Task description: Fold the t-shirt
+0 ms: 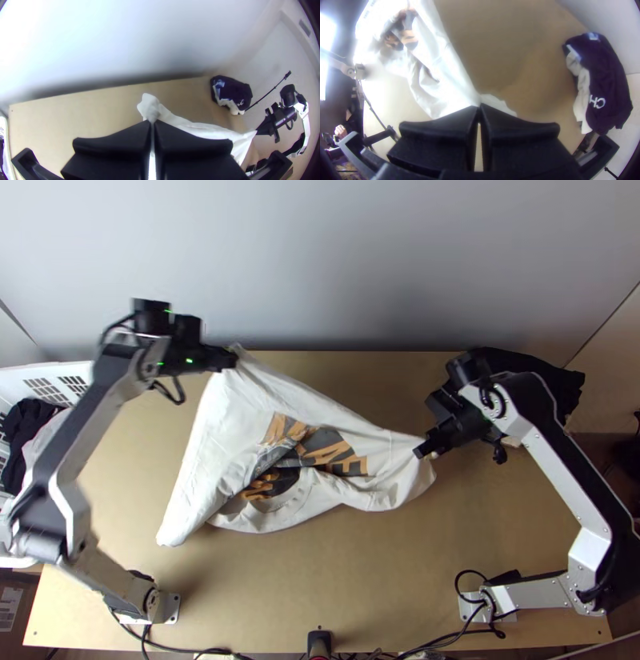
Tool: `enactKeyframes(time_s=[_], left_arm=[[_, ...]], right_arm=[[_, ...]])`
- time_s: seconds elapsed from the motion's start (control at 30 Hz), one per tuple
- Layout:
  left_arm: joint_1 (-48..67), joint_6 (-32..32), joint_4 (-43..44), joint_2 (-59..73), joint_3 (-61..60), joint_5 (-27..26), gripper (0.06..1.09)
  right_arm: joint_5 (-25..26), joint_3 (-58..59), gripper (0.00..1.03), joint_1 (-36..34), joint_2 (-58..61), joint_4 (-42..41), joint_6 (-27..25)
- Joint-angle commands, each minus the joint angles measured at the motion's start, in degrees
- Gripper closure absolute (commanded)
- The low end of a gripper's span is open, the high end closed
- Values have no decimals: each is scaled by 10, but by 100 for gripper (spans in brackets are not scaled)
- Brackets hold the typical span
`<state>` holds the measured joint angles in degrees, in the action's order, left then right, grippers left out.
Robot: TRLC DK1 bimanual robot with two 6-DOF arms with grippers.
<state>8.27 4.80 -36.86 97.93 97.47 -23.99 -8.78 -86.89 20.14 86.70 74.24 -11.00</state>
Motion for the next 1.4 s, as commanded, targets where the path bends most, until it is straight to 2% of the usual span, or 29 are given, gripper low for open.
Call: enactKeyframes(time_s=[0.0, 0.4, 0.67, 0.87, 1.37], left_arm=[[-16, 26, -3, -198, -14, 3, 105], [-84, 28, -36, -404, -6, 20, 105], [-142, 16, -35, -465, 77, 23, 105], [-179, 12, -22, -508, 95, 23, 105], [-202, 16, -1, -524, 187, 23, 105]], right_arm=[[50, -109, 100, 28, -24, -1, -7], [140, -252, 100, 79, -66, -16, -26], [243, -276, 100, 123, -135, -101, -89], [258, -287, 100, 128, -197, -184, -125], [267, -335, 100, 127, -281, -244, -197]])
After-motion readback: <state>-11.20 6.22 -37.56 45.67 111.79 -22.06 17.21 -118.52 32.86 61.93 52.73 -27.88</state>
